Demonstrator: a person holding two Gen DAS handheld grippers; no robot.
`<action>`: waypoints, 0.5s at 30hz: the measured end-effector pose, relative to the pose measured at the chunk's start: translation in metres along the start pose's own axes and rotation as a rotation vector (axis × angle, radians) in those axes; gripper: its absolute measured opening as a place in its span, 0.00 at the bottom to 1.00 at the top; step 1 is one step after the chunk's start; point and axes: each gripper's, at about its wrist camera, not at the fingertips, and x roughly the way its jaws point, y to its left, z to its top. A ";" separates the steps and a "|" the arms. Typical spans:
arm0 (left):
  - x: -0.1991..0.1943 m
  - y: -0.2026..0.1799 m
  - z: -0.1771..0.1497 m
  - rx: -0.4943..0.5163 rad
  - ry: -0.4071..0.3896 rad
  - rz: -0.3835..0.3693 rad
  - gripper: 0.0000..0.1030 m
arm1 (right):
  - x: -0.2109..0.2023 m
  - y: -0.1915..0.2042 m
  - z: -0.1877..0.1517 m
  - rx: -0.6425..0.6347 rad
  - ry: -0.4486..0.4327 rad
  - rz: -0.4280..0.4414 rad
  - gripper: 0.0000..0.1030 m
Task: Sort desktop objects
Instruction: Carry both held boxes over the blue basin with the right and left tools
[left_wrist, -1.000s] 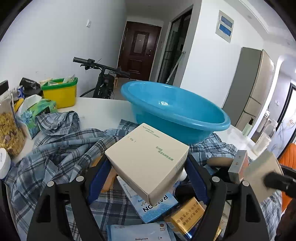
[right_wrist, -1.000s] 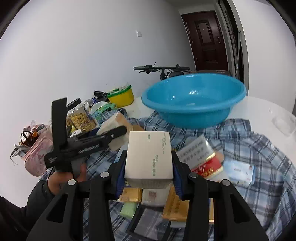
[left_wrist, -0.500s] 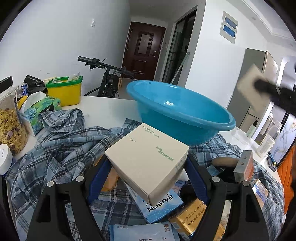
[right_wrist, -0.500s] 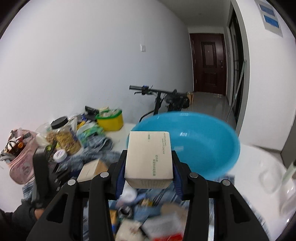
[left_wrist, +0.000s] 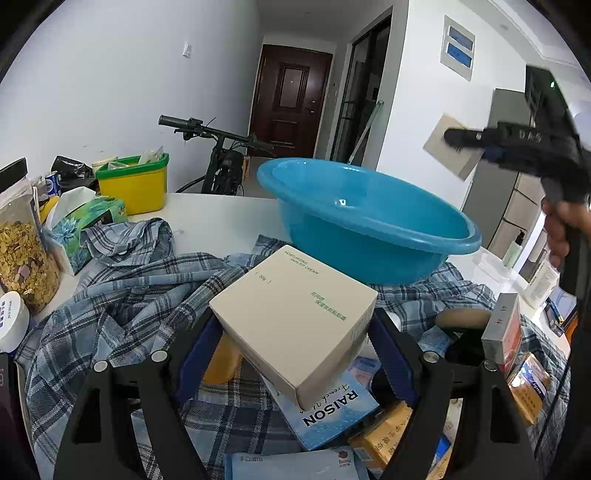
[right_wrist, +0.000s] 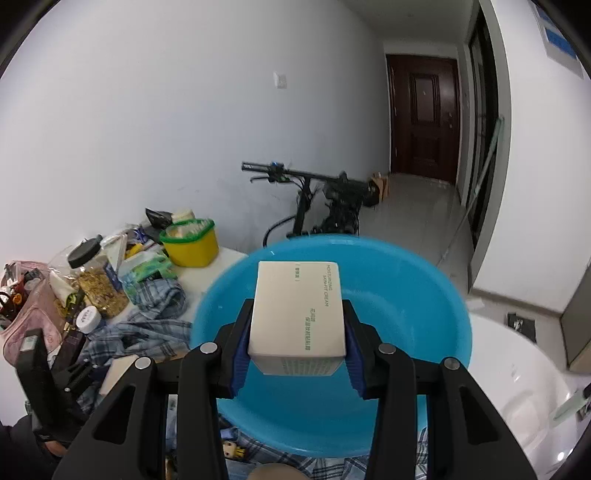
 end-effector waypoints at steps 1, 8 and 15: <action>0.001 0.000 0.000 0.000 0.002 0.001 0.80 | 0.004 -0.005 -0.001 0.019 -0.002 0.017 0.41; 0.002 -0.006 0.004 0.025 0.014 0.025 0.80 | 0.009 -0.012 -0.006 0.036 0.019 0.026 0.41; -0.025 -0.031 0.045 0.082 -0.012 -0.003 0.80 | 0.002 -0.006 -0.005 0.019 0.012 0.043 0.41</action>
